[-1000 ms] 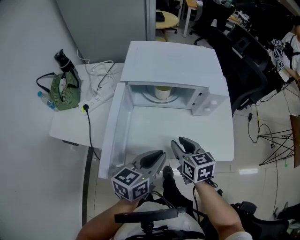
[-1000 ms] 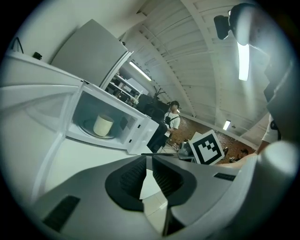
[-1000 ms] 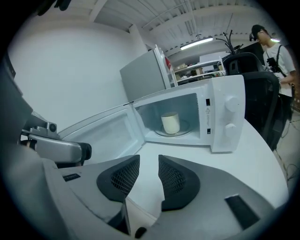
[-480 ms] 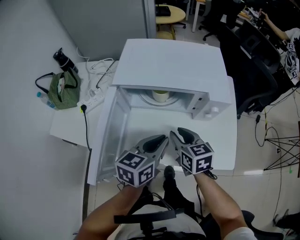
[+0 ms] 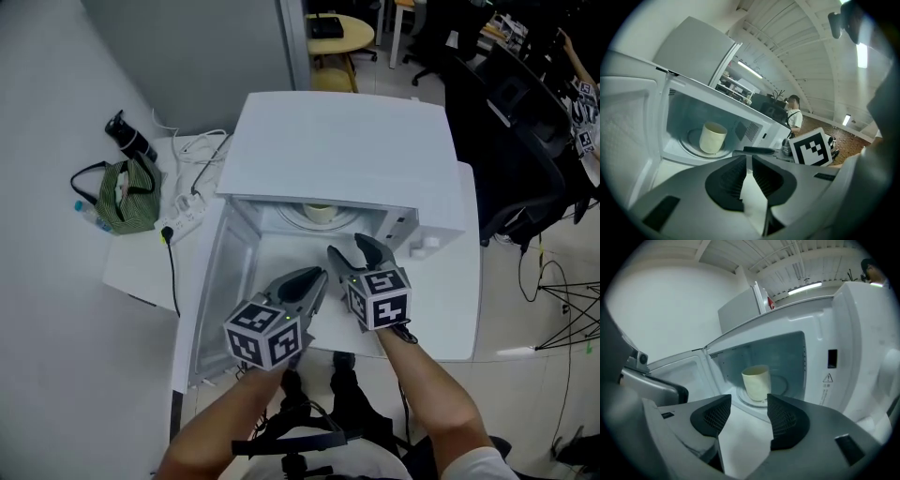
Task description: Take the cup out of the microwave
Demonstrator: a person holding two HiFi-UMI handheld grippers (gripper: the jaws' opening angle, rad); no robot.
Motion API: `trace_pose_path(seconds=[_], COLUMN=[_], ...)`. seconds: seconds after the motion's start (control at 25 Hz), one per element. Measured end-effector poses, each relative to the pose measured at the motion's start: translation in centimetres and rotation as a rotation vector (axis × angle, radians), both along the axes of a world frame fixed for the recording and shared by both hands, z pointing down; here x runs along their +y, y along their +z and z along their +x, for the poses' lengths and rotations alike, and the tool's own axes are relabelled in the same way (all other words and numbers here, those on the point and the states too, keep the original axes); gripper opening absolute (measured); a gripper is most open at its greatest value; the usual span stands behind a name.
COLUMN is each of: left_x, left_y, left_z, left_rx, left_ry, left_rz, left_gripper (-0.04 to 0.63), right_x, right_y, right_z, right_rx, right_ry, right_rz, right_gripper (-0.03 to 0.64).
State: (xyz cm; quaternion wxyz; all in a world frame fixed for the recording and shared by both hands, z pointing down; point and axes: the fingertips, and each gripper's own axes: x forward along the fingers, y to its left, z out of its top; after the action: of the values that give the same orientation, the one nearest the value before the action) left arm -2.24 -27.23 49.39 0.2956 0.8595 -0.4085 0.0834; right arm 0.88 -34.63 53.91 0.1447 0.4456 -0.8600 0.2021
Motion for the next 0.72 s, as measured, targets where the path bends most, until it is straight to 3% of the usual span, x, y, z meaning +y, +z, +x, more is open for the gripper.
trace_pose_path(seconds=[0.24,0.72], left_x=[-2.2,-3.8], left_y=[0.2,1.3], left_z=[-0.7,-2.6], left_rx=[0.004,0.01], left_ry=[-0.027,-0.055], left_rz=[0.009,-0.015], left_gripper=[0.046,0.046], right_x=[-5.1,-11.0], right_y=[0.0,1.0], right_z=[-1.8,-5.8], right_rx=[0.041,0.107], right_ry=[0.008,-0.007], right_rz=[0.099,0.123], right_gripper=[0.427,0.494])
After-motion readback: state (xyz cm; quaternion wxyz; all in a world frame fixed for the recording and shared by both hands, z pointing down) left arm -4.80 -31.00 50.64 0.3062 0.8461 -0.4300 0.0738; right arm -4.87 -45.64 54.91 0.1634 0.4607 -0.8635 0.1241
